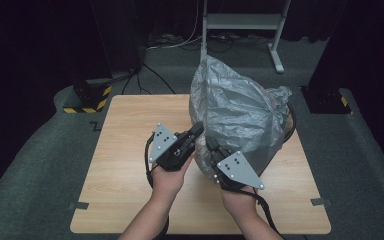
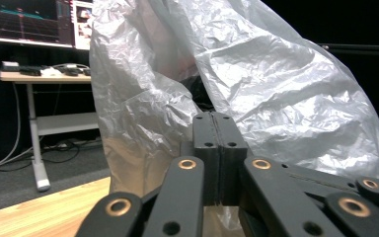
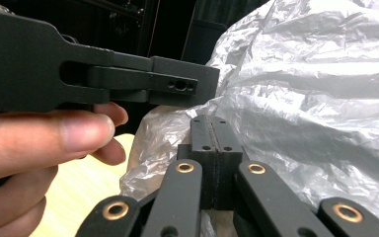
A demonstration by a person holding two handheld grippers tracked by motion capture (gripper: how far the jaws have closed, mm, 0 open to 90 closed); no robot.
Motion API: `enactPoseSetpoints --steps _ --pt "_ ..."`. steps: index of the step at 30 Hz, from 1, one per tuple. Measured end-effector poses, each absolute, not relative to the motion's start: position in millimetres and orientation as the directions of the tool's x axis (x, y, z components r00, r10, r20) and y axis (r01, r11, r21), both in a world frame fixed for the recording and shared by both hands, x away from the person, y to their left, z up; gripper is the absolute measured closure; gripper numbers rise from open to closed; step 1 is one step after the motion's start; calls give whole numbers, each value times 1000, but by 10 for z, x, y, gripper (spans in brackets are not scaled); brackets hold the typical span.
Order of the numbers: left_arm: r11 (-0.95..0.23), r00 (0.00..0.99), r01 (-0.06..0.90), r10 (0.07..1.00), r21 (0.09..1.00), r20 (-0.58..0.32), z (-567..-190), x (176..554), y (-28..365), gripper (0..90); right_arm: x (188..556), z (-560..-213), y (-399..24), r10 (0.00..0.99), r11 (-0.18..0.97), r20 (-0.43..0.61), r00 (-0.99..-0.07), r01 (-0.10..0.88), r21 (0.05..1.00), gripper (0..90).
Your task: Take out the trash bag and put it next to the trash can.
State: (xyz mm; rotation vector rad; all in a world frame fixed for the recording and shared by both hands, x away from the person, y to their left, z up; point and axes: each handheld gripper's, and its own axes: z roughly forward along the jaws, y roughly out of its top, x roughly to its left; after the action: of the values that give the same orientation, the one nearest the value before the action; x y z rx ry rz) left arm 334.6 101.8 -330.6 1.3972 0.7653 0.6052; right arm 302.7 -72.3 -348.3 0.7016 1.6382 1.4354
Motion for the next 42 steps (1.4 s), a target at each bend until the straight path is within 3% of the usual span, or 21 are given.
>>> enactPoseSetpoints --steps 1,2,6,8,10,11,12,13,16,21,26,30,32,36,37,38,40,42 --pt "96 629 65 769 993 -115 -3306 3346 1018 802 3027 -3483 -723 836 192 -221 -502 -109 975 900" --pt "108 626 62 770 992 -123 -3293 3346 1043 684 3030 -3485 -725 836 194 -223 -501 -109 975 900" --pt "215 569 86 791 973 -225 -3235 3415 1228 321 3028 -3494 -724 834 205 -234 -499 -113 972 900" --pt "248 559 156 776 956 -293 -3246 3519 1266 215 3033 -3497 -727 833 210 -238 -500 -112 971 900" --pt "261 563 247 745 933 -357 -3293 3667 1271 188 3036 -3502 -726 832 209 -236 -503 -111 972 900" --pt "261 563 247 745 933 -357 -3293 3667 1271 188 3036 -3502 -726 832 209 -236 -503 -111 972 900" --pt "271 582 309 704 912 -407 -3330 3753 1252 188 3036 -3509 -723 831 208 -234 -505 -110 972 900" --pt "279 626 347 642 895 -443 -3364 3815 1214 278 3039 -3534 -719 829 209 -233 -508 -105 972 900" --pt "265 676 309 615 913 -407 -3331 3783 1139 298 3058 -3585 -726 828 213 -231 -511 -95 972 900" --pt "190 693 254 648 948 -316 -3222 3713 1011 323 3086 -3657 -725 828 224 -234 -509 -83 971 900" --pt "139 617 286 731 948 -293 -3200 3736 936 414 3058 -3679 -698 823 248 -260 -505 -93 964 900" --pt "164 552 258 784 952 -284 -3244 3733 1007 258 3051 -3685 -707 822 252 -264 -504 -93 963 900" --pt "170 562 298 764 939 -317 -3276 3774 1008 199 3054 -3694 -700 821 257 -269 -504 -96 962 900" --pt "173 596 324 726 930 -343 -3307 3790 977 411 3061 -3705 -687 820 260 -271 -505 -93 961 900" --pt "162 601 318 728 934 -331 -3310 3785 959 411 3061 -3705 -687 820 260 -271 -505 -93 961 900" --pt "182 598 322 722 929 -348 -3312 3777 954 538 3063 -3703 -693 820 260 -271 -504 -93 961 900" --pt "176 598 317 726 932 -340 -3309 3773 953 622 3051 -3690 -708 820 256 -267 -506 -92 962 894" --pt "154 605 288 736 945 -304 -3296 3748 939 721 3022 -3668 -733 820 245 -258 -511 -95 965 823"
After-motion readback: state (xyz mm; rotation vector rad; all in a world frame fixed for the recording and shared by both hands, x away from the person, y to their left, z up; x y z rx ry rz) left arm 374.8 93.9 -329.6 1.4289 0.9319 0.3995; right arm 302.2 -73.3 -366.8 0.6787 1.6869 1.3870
